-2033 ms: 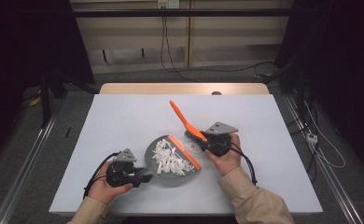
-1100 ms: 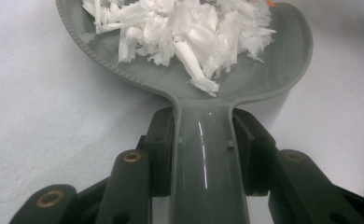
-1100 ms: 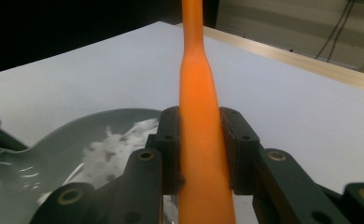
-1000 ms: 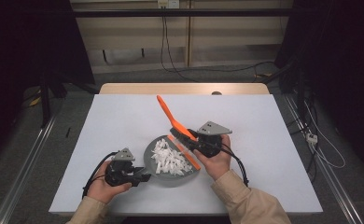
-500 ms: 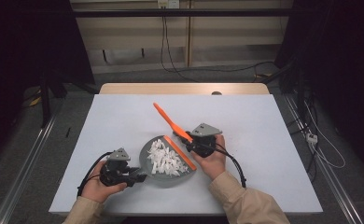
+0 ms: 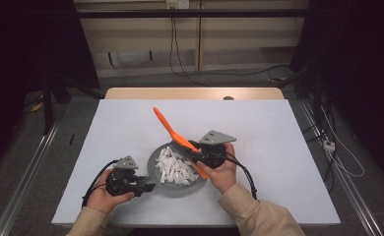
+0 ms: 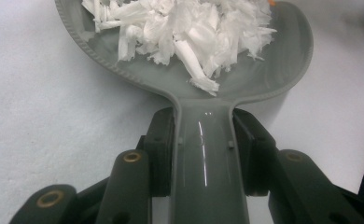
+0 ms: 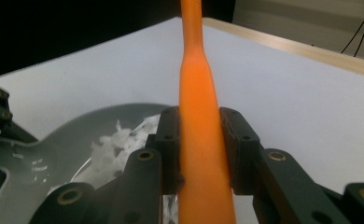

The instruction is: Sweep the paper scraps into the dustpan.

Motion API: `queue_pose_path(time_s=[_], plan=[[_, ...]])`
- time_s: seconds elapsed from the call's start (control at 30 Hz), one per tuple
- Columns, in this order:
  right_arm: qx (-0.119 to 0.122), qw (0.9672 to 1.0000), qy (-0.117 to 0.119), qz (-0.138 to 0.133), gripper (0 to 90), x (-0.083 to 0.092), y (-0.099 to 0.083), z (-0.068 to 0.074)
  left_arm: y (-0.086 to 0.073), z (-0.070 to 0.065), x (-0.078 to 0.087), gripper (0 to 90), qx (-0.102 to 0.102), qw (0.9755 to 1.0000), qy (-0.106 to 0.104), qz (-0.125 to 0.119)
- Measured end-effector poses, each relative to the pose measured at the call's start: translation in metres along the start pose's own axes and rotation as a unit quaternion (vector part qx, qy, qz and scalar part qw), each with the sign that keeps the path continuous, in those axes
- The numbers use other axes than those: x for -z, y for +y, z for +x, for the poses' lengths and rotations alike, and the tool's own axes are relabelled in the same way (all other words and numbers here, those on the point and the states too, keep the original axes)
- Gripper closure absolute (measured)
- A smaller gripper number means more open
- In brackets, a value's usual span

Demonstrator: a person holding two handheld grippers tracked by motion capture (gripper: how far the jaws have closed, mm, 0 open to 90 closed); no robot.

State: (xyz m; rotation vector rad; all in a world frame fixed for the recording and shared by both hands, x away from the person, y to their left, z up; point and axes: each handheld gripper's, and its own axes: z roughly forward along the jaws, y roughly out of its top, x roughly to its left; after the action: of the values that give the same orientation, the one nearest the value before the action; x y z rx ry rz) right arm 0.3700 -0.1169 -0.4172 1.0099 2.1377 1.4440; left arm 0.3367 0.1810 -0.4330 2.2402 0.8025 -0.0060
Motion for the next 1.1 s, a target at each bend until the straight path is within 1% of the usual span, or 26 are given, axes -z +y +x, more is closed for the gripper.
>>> queue_pose_path(time_s=[0.03,0.1,0.17,0.2,0.27,0.33,0.37,0.43,0.5,0.57,0.6,0.63,0.67,0.73,0.77,0.8,0.83,0.87,0.9,0.93,1.0,1.03,1.07,1.1], plan=[[-0.005,1.0,-0.003,-0.003,71.3,0.002,0.001,-0.004,0.0,0.0,0.0,62.2,0.0,1.0,0.0,0.001],[-0.007,0.9997,-0.021,-0.007,71.3,0.006,0.001,-0.013,0.0,0.0,-0.001,62.2,0.0,1.0,0.002,0.002],[-0.02,0.9994,-0.028,-0.007,71.3,0.008,-0.001,-0.022,0.0,0.0,-0.002,62.2,-0.001,1.0,-0.001,0.004],[-0.021,0.9991,-0.035,-0.005,71.3,0.009,-0.002,-0.026,0.0,0.0,-0.003,62.2,0.0,1.0,-0.002,0.004],[-0.023,0.9987,-0.046,0.002,71.3,0.01,-0.006,-0.034,0.0,-0.001,-0.004,62.2,-0.005,0.9999,-0.001,0.008],[-0.03,0.9979,-0.056,0.008,71.3,0.01,-0.009,-0.041,0.0,-0.001,-0.004,62.2,-0.007,0.9999,-0.002,0.01],[-0.031,0.9975,-0.062,0.013,71.2,0.01,-0.011,-0.044,0.0,-0.001,-0.004,62.2,-0.007,0.9999,-0.003,0.01],[-0.03,0.997,-0.066,0.028,71.0,0.009,-0.014,-0.048,0.0,-0.001,-0.003,62.2,-0.006,0.9999,-0.003,0.007],[-0.027,0.9965,-0.073,0.033,70.8,0.009,-0.016,-0.049,0.0,-0.001,-0.003,62.2,-0.006,1.0,-0.004,0.004],[-0.033,0.9956,-0.077,0.043,70.3,0.011,-0.014,-0.049,0.0,-0.001,-0.002,62.2,-0.007,1.0,-0.003,0.004],[-0.032,0.9953,-0.08,0.045,68.6,0.012,-0.012,-0.049,0.0,-0.001,-0.001,62.2,-0.007,1.0,-0.005,0.005],[-0.025,0.9951,-0.084,0.046,65.9,0.012,-0.009,-0.048,0.0,-0.001,-0.001,62.2,-0.007,1.0,-0.005,0.004],[-0.015,0.9948,-0.084,0.056,63.1,0.012,-0.006,-0.047,0.0,-0.001,0.0,62.3,-0.007,1.0,-0.003,0.003],[-0.007,0.9937,-0.09,0.065,60.6,0.011,0.0,-0.045,-0.001,-0.001,0.001,62.2,-0.006,1.0,-0.004,0.003],[-0.007,0.9932,-0.09,0.074,60.1,0.009,0.002,-0.045,-0.002,-0.001,0.001,62.2,-0.005,1.0,-0.004,0.004],[-0.011,0.9922,-0.092,0.084,61.8,0.006,0.003,-0.044,-0.002,-0.001,0.001,62.2,-0.005,1.0,-0.005,0.006],[-0.011,0.9917,-0.094,0.087,62.4,0.003,0.003,-0.044,-0.003,-0.001,0.002,62.2,-0.005,1.0,-0.002,0.008],[-0.01,0.9905,-0.097,0.097,63.5,0.001,0.002,-0.044,-0.004,0.0,0.003,62.2,-0.006,1.0,-0.004,0.007],[-0.002,0.9875,-0.111,0.112,67.3,-0.002,0.002,-0.044,-0.004,0.0,0.004,62.3,-0.004,1.0,-0.004,0.005],[0.004,0.9865,-0.113,0.119,70.6,-0.003,0.0,-0.045,-0.005,0.0,0.006,62.2,-0.002,1.0,-0.003,0.006],[-0.001,0.9864,-0.118,0.114,70.9,-0.003,-0.003,-0.046,-0.006,0.001,0.009,62.2,-0.003,1.0,-0.003,0.004],[-0.006,0.9866,-0.115,0.116,71.1,-0.001,-0.003,-0.045,-0.006,0.002,0.009,62.2,-0.002,1.0,-0.004,0.003],[-0.01,0.9868,-0.106,0.122,71.2,0.001,-0.002,-0.044,-0.007,0.002,0.009,62.2,-0.003,1.0,-0.004,0.006],[-0.02,0.9872,-0.1,0.122,71.3,0.002,-0.003,-0.042,-0.007,0.001,0.008,62.2,-0.003,1.0,-0.004,0.007]])
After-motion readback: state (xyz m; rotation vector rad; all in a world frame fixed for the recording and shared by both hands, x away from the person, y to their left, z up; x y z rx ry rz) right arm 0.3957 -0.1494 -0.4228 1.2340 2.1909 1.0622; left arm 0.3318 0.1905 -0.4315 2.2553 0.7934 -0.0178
